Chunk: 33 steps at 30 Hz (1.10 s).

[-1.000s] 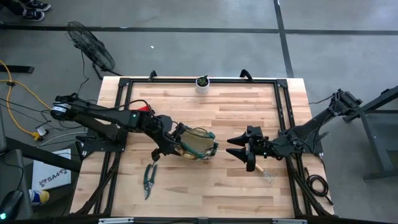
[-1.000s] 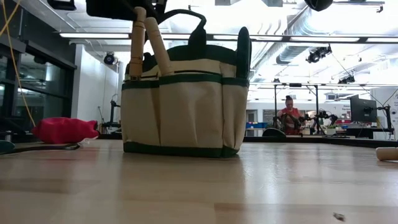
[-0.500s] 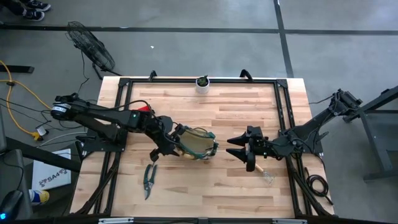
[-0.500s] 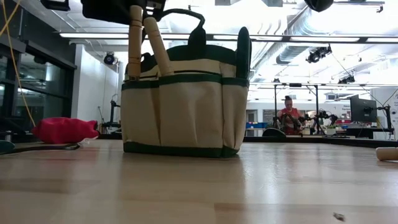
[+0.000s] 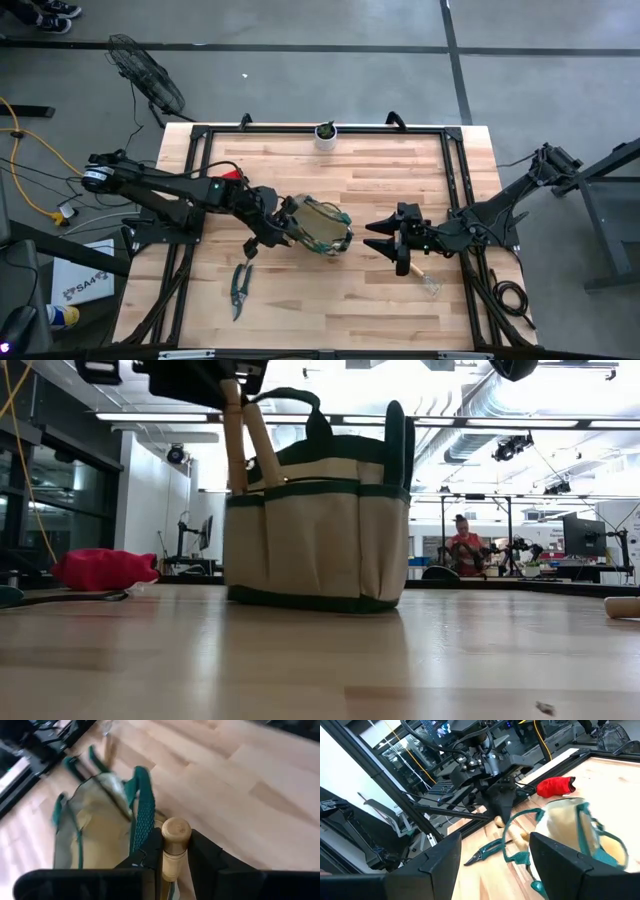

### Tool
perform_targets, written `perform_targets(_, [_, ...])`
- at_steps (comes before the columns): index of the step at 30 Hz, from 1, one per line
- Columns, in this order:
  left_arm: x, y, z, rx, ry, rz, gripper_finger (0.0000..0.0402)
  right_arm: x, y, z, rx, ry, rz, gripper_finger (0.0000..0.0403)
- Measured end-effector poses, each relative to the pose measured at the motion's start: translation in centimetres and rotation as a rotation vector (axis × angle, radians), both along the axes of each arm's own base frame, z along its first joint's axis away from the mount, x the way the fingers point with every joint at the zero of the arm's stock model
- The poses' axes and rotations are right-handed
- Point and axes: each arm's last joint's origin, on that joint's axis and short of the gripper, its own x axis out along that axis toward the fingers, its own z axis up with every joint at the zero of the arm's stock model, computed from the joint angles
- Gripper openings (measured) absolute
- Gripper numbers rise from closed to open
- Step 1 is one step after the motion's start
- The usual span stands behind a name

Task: Pick & Place Garden tools in Gardening bag
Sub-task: Put the brown trowel into the gardening bag

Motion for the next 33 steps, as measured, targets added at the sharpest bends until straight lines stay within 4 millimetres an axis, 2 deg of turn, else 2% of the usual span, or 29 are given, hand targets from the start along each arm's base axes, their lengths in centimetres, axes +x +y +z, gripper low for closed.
perform_targets(6, [0.1, 0.3, 0.0, 0.077, -0.016, 0.049, 0.0061, 0.0, 0.0, 0.0, 0.001, 0.000, 0.000, 0.0227])
perform_targets(18, [0.1, 0.4, 1.0, 0.104, -0.106, 0.102, 0.0061, 0.0, 0.0, 0.0, 0.001, 0.000, 0.000, 0.0227])
perform_targets(33, [0.5, 0.6, 0.7, 0.165, -0.111, 0.138, 0.0062, 0.0, 0.0, -0.1, 0.018, 0.009, -0.003, 0.0227])
